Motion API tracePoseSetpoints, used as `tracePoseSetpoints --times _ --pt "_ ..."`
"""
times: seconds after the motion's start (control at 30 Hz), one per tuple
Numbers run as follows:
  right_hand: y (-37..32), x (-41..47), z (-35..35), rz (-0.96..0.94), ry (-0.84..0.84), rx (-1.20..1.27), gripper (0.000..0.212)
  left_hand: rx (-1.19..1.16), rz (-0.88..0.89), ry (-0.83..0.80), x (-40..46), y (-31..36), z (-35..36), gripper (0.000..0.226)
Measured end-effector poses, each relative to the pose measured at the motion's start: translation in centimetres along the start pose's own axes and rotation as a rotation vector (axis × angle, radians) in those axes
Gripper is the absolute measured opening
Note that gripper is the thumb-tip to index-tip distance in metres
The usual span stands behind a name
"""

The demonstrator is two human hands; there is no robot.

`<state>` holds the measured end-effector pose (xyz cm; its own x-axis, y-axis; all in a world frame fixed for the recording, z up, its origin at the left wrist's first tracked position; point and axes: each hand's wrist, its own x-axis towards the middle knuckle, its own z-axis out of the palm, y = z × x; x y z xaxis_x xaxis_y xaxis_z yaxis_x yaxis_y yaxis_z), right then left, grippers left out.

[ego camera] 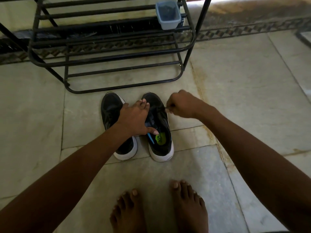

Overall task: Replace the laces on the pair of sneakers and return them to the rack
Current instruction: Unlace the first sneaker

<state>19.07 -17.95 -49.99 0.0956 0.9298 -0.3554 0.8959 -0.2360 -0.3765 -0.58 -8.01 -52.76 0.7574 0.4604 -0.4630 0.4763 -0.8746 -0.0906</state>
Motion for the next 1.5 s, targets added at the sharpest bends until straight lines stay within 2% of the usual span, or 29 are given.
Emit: tracePoseSetpoints --times 0.1,0.17,0.3,0.33,0.37,0.4,0.43,0.53,0.6,0.67,0.73,0.87,0.97,1.07,1.13,1.23,1.4,1.5 --pt "-1.0 -0.6 -1.4 -0.137 0.375 0.296 0.025 0.000 0.010 0.028 0.0 -0.1 0.1 0.131" --pt "-1.4 -1.0 -1.8 -0.161 0.508 0.512 0.028 0.000 0.015 0.033 -0.1 -0.1 0.1 0.131" --pt "-2.5 -1.4 -1.8 -0.144 0.376 1.420 0.038 -0.011 0.020 0.025 -0.2 -0.2 0.2 0.131" --pt "-2.6 -1.4 -1.7 -0.097 0.328 1.571 0.038 -0.009 0.016 0.025 -0.2 -0.2 0.2 0.131" --pt "-2.6 -1.2 -1.5 -0.033 0.302 1.615 0.038 -0.005 0.014 0.022 -0.2 -0.2 0.2 0.131" --pt "-2.3 -0.9 -1.1 0.027 0.305 1.543 0.038 0.000 0.015 0.016 -0.2 -0.1 0.2 0.131" --pt "-1.8 -0.5 -0.7 0.073 0.337 1.331 0.038 0.007 0.017 0.012 -0.2 -0.1 0.1 0.131" --pt "0.0 0.5 1.4 0.043 0.383 0.479 0.032 0.007 0.011 0.000 -0.2 0.0 0.0 0.130" --pt "-0.1 0.7 3.1 -0.051 0.236 0.221 0.019 0.006 0.002 0.000 -0.2 0.0 0.1 0.130" --pt "-0.9 0.6 4.5 -0.093 0.111 0.029 0.016 0.005 0.004 0.003 0.0 0.1 0.1 0.131" --pt "-1.2 0.8 5.0 -0.063 0.134 -0.066 0.021 0.004 0.005 0.002 0.0 0.1 0.2 0.131" --pt "-1.4 1.4 4.6 0.004 0.140 -0.059 0.037 0.009 0.006 0.006 0.0 0.0 0.3 0.131" --pt "-2.3 1.3 4.0 0.007 0.220 -0.051 0.034 0.001 0.008 0.015 -0.1 0.1 0.4 0.130" --pt "-2.1 1.2 2.1 0.041 0.453 0.229 0.047 0.011 0.007 0.022 -0.1 0.1 0.6 0.130" --pt "-1.5 0.7 0.6 0.036 0.537 0.398 0.052 0.023 0.004 0.019 -0.1 0.1 0.6 0.130" --pt "-1.1 -0.6 -0.6 -0.023 0.576 0.530 0.051 0.031 0.002 0.003 -0.1 0.2 0.5 0.130" --pt "-1.3 -1.9 0.3 -0.054 0.591 0.932 0.047 0.019 0.004 0.000 0.1 0.2 0.6 0.130" --pt "-1.9 -1.7 1.1 -0.042 0.495 1.393 0.046 0.006 0.011 0.001 0.0 0.1 0.6 0.130"
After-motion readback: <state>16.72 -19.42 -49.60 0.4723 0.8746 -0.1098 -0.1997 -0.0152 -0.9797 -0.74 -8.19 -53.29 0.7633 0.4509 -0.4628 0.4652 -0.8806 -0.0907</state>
